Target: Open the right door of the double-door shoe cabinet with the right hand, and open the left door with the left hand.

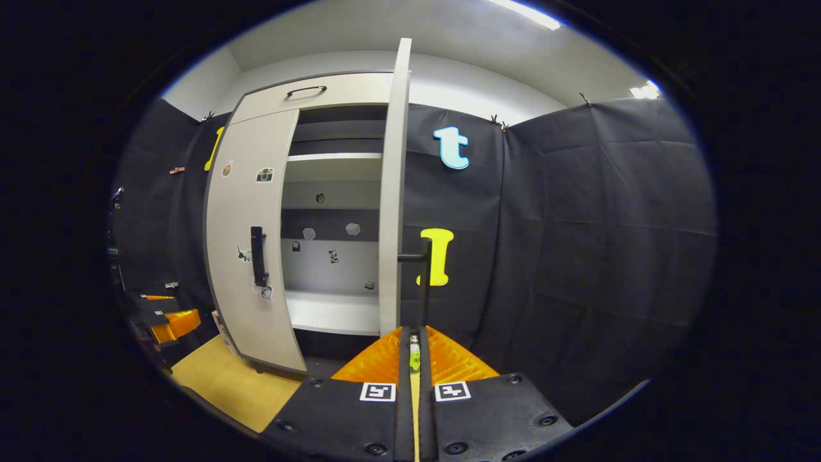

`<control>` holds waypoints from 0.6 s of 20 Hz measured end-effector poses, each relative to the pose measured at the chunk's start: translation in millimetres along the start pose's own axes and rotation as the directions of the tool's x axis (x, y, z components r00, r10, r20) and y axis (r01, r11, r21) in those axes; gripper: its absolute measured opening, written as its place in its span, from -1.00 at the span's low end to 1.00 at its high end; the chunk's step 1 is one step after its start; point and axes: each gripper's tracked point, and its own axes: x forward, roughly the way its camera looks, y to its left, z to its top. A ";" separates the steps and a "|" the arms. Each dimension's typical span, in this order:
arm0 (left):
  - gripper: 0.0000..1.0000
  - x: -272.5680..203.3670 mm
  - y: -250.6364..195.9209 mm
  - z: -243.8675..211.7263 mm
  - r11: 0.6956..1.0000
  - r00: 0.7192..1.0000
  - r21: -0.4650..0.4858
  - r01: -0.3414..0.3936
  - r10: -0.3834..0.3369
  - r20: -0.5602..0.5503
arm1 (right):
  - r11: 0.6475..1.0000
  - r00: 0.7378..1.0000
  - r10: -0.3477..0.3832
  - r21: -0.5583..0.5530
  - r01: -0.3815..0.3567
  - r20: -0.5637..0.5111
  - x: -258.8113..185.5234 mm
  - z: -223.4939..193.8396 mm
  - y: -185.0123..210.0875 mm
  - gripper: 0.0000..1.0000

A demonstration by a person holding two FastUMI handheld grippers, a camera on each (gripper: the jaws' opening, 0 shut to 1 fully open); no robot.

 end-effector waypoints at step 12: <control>0.91 49.0 16.8 58.0 0.998 0.992 0.031 0.057 -0.060 0.112 | 0.994 0.995 0.083 0.073 -0.080 -0.050 -17.8 -50.5 88.3 0.96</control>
